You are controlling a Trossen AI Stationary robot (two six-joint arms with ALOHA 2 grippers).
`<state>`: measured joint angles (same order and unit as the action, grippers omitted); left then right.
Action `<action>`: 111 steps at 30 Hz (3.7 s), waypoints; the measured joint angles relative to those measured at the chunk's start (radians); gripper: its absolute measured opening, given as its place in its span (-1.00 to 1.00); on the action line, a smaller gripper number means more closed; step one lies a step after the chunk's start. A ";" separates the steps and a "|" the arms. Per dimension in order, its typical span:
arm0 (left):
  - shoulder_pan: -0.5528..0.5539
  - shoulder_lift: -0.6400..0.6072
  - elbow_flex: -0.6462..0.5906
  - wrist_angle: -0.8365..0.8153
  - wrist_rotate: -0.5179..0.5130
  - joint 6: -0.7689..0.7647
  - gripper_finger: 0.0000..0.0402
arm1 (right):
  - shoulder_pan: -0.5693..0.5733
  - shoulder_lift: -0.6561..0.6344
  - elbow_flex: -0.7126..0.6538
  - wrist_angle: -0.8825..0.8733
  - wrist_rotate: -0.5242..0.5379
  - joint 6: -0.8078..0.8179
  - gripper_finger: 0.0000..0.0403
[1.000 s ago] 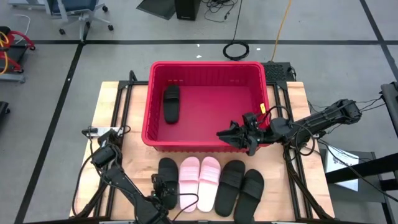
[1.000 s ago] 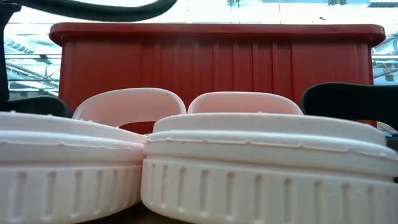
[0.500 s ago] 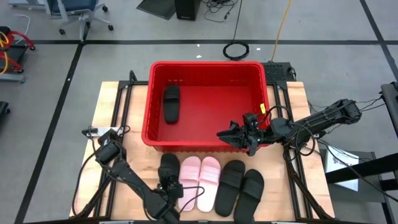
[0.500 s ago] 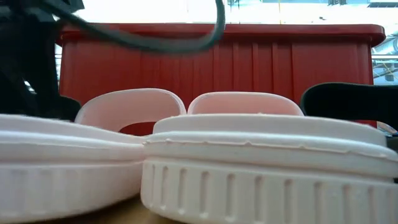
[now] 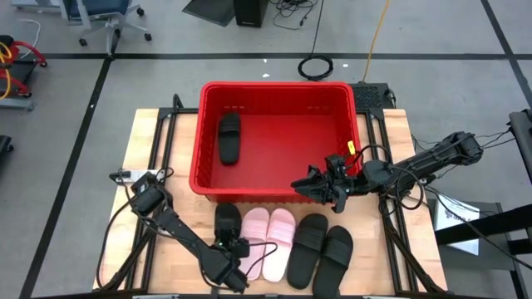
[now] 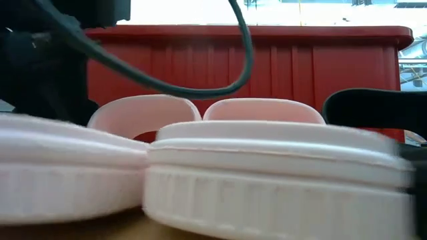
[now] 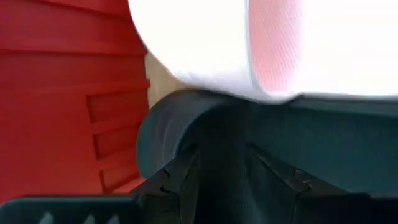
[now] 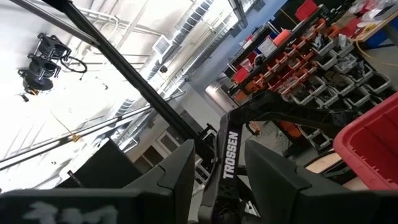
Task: Pick and place slides into bin
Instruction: Put the black slide into the red bin
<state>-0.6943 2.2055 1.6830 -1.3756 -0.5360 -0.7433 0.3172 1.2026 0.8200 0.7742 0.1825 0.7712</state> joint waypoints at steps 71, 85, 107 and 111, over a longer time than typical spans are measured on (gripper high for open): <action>-0.120 -0.472 -0.092 0.170 0.173 0.069 -0.92 | -0.002 0.000 0.001 0.000 0.086 -0.024 -0.36; -0.119 -0.337 -0.096 0.173 0.121 0.050 -0.05 | -0.002 0.000 0.001 -0.008 0.086 -0.024 -0.36; 0.006 -0.272 -0.355 0.297 0.083 -0.013 -0.07 | -0.002 0.000 0.001 -0.008 0.085 -0.011 -0.36; 0.049 -0.272 -0.351 0.261 0.072 -0.001 -0.11 | -0.002 0.000 0.001 -0.008 0.085 -0.006 -0.36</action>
<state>-0.6451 1.9339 1.3315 -1.1145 -0.4642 -0.7444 0.3157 1.2030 0.8207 0.7662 0.2676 0.7654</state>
